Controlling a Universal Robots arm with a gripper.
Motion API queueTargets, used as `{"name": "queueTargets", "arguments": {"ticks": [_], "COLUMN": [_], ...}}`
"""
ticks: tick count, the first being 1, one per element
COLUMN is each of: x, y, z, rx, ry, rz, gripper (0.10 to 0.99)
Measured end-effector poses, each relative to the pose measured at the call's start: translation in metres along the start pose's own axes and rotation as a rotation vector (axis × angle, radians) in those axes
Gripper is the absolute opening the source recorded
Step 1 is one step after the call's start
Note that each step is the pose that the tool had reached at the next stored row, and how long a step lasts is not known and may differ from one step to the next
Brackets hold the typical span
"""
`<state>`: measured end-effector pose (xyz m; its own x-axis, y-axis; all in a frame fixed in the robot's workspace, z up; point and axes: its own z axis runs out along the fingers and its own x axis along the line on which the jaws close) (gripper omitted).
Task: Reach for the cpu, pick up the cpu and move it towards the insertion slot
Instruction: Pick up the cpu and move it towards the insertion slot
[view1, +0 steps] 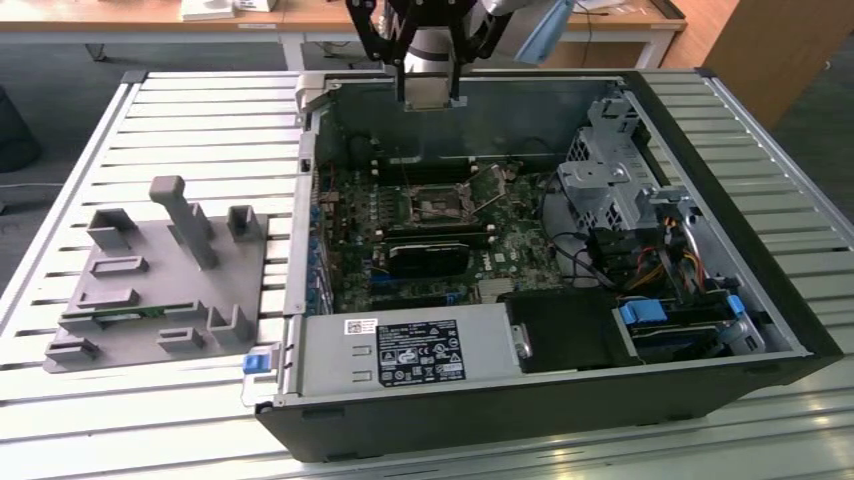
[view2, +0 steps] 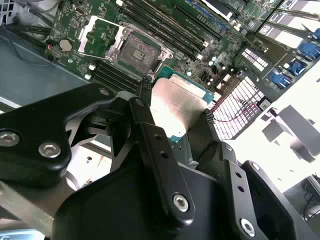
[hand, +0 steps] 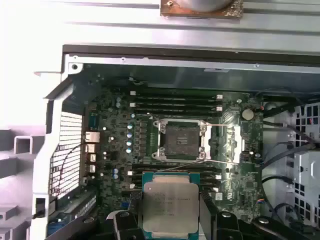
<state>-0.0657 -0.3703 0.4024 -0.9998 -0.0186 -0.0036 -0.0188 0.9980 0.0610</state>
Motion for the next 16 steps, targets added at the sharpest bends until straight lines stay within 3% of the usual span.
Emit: {"name": "queueTargets", "arguments": {"ticks": [16], "x": [-0.0001], "y": [0.0009], "z": [-0.0142], "rx": [0.0], "ry": [0.0], "rz": [0.0], "gripper": [0.537]}}
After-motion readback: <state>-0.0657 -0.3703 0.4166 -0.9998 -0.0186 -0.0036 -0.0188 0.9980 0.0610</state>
